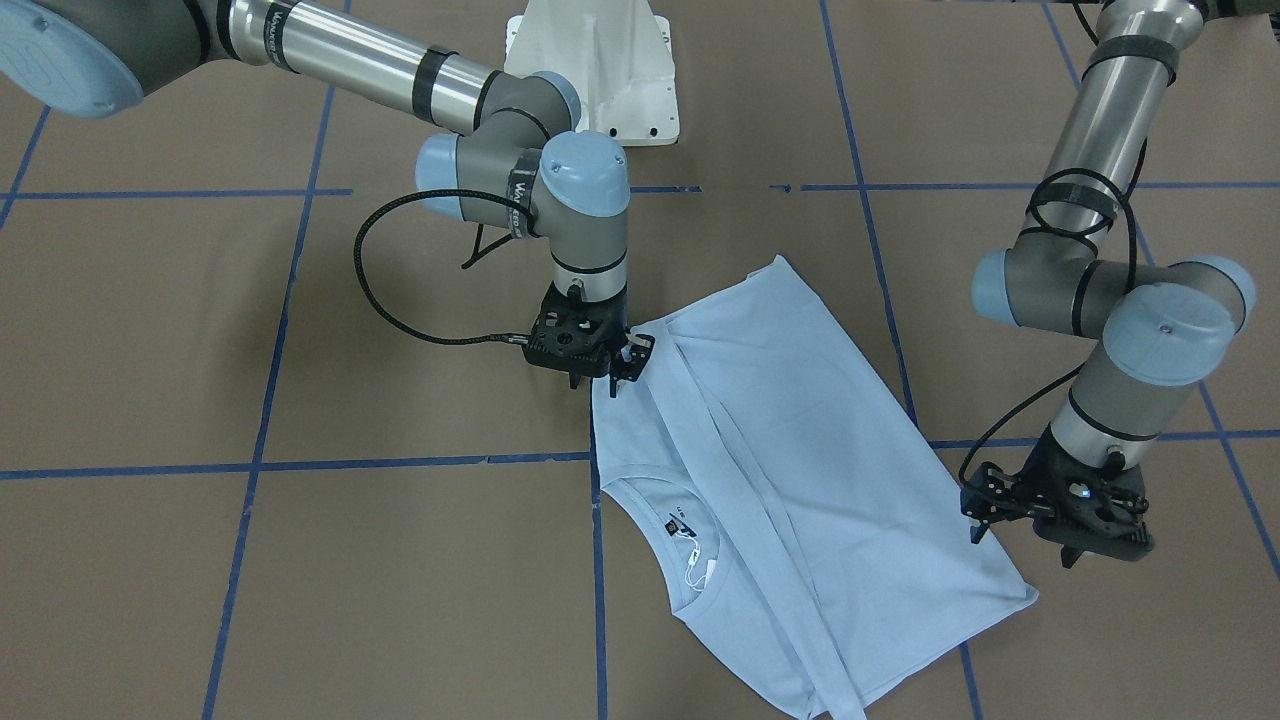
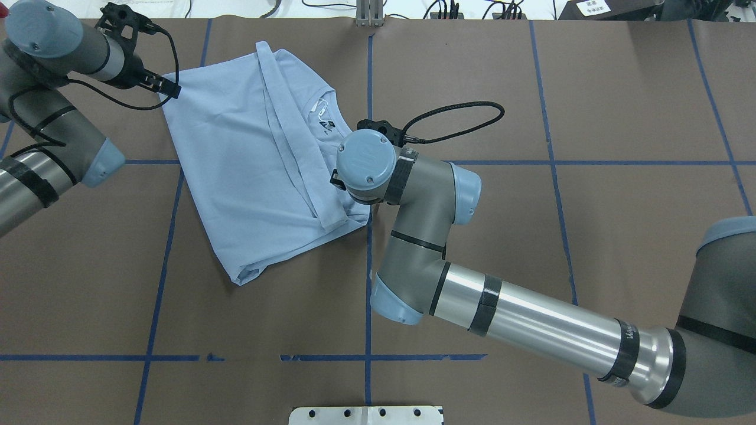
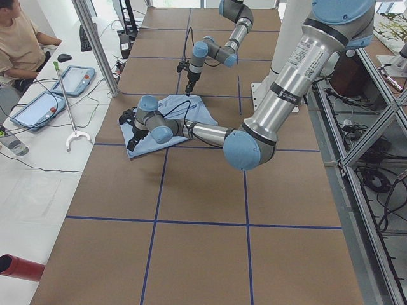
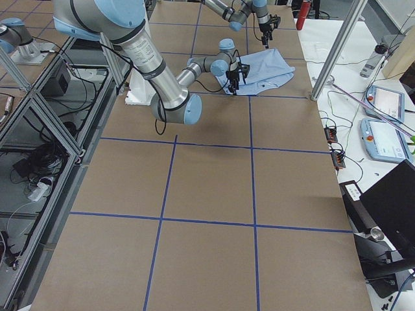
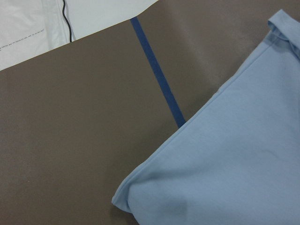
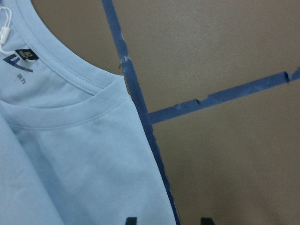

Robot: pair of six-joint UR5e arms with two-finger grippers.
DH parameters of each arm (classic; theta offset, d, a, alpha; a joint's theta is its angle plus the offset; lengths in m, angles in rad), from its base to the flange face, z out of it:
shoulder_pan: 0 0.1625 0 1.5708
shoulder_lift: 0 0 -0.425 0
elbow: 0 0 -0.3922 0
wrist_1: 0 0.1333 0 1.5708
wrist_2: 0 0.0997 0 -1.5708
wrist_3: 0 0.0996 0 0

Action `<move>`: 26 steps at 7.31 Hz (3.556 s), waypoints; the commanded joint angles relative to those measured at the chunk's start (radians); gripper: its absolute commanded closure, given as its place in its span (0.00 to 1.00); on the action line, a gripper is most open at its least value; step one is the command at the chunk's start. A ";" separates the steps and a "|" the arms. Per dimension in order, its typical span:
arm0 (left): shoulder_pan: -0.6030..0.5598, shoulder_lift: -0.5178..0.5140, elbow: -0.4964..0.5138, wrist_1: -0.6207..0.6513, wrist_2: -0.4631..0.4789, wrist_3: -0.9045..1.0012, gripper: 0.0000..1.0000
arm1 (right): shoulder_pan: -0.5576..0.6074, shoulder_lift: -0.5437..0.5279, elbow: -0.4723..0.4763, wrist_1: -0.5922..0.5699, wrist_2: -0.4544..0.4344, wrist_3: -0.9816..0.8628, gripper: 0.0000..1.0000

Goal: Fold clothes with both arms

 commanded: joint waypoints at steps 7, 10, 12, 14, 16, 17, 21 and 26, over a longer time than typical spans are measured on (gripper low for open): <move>0.000 0.014 -0.008 0.000 0.000 0.001 0.00 | -0.026 0.002 -0.009 0.001 -0.028 0.000 0.56; 0.000 0.014 -0.009 0.000 0.000 0.001 0.00 | -0.024 0.004 -0.009 0.001 -0.028 0.002 0.93; 0.000 0.014 -0.009 0.000 0.000 0.001 0.00 | -0.023 0.004 -0.009 0.002 -0.028 0.000 1.00; 0.000 0.015 -0.014 0.000 0.000 -0.001 0.00 | 0.017 -0.004 0.022 -0.007 0.010 -0.015 1.00; 0.000 0.020 -0.015 0.000 0.000 -0.007 0.00 | 0.022 -0.198 0.313 -0.106 0.033 -0.018 1.00; 0.000 0.023 -0.021 0.000 0.000 -0.007 0.00 | -0.015 -0.333 0.491 -0.129 0.021 -0.017 1.00; 0.000 0.023 -0.029 0.000 0.000 -0.007 0.00 | -0.315 -0.608 0.835 -0.212 -0.219 0.121 1.00; 0.000 0.029 -0.038 0.000 0.000 -0.007 0.00 | -0.428 -0.609 0.827 -0.216 -0.335 0.083 0.00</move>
